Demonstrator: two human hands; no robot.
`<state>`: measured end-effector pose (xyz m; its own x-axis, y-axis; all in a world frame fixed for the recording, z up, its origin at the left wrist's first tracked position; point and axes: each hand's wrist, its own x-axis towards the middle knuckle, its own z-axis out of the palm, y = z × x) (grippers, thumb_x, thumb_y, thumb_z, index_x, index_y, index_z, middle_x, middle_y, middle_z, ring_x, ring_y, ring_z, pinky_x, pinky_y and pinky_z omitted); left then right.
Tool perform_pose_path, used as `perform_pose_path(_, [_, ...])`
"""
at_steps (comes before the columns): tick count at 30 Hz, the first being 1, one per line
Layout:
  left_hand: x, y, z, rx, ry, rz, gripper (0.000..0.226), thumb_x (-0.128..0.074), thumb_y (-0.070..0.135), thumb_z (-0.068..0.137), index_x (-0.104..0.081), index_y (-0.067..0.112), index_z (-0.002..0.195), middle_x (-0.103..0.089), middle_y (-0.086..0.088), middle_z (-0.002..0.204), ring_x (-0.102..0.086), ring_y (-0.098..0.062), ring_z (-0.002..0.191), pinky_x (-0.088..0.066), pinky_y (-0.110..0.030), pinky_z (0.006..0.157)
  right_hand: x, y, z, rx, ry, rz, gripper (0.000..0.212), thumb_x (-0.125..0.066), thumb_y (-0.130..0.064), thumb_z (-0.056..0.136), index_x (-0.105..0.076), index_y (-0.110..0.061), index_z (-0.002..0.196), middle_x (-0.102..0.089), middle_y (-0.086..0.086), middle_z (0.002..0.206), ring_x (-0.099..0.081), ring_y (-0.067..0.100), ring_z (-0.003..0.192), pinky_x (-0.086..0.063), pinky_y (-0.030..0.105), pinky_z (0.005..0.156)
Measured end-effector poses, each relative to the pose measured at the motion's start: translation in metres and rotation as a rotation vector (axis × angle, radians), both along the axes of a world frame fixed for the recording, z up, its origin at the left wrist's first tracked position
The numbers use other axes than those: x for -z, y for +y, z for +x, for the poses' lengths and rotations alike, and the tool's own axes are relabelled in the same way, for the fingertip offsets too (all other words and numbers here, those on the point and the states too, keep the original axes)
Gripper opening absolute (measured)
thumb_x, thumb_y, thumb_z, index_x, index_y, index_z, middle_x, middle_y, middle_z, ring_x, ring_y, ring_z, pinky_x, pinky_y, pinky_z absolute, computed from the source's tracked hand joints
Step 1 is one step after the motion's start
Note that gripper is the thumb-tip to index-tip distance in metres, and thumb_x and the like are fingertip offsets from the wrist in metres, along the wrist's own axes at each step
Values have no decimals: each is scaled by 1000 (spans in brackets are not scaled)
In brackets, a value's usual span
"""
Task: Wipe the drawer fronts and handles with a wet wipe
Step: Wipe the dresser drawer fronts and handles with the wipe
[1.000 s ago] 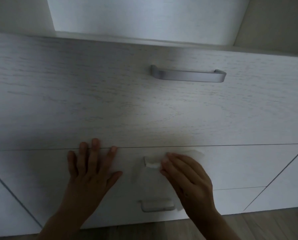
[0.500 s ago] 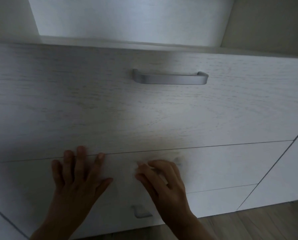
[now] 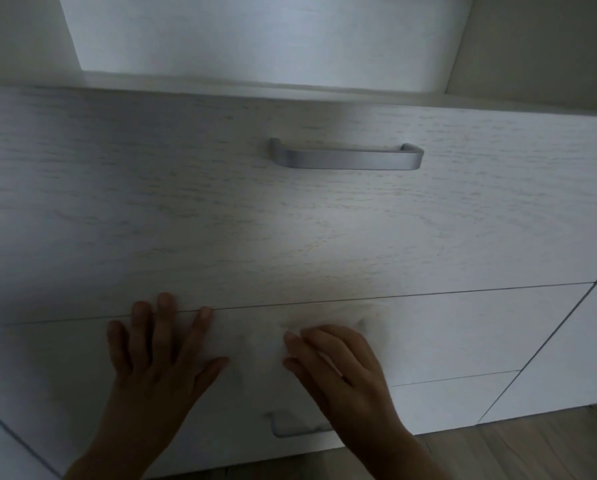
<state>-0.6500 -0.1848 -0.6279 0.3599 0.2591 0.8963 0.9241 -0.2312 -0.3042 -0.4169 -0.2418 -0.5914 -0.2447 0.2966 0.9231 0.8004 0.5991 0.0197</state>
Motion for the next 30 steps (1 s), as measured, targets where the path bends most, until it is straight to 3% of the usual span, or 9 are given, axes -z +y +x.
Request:
perform_pose_path(3, [-1,-1,0,10,0,-8,69,-32,51,104,-13,14,159,-1,-21,164,-19,-47,140,-8,-57,119,-1,2,-11,18,-22,-7,22,-66,-19,94,-71,-2,106,-67,5,101,-59,20,92,-49,31,80])
perform_pose_path(7, [-2,-2,-1,18,-2,-3,69,-33,51,104,-13,14,159,-2,-21,164,-21,-46,137,-7,-56,119,2,10,-27,-4,-75,-37,27,-67,-13,92,-59,-6,116,-54,2,110,-54,20,97,-45,29,83])
perform_pose_path(14, [-4,-3,1,11,-3,-20,69,-32,50,104,-12,13,159,0,-21,163,-21,-47,136,-8,-56,119,2,-2,20,65,-76,-45,23,-61,-12,95,-69,-2,114,-55,3,113,-55,19,102,-45,27,88])
perform_pose_path(19, [-4,-4,0,12,-6,-24,69,-31,51,104,-11,14,159,1,-21,163,-18,-47,139,-6,-56,119,1,3,-6,34,-76,-22,23,-64,-11,93,-68,-1,114,-55,3,111,-54,20,99,-44,27,85])
perform_pose_path(23, [-4,-5,0,25,-3,-28,67,-30,50,105,-12,14,159,0,-21,164,-17,-46,141,-7,-56,119,2,10,-23,-27,-76,-38,20,-62,-11,93,-67,-4,111,-53,3,111,-54,20,99,-47,31,81])
perform_pose_path(27, [-4,-4,1,20,-19,-23,68,-32,51,104,-12,16,159,0,-19,164,-7,-41,150,-8,-55,119,5,0,4,-51,-80,-25,23,-61,-12,95,-67,-12,118,-57,3,116,-57,19,108,-48,29,91])
perform_pose_path(30, [-4,-3,1,13,-15,-24,68,-31,51,104,-11,16,159,1,-19,164,-15,-44,144,-7,-55,120,5,-4,23,15,-84,-13,27,-61,-12,95,-65,-14,121,-63,5,113,-58,19,109,-50,30,91])
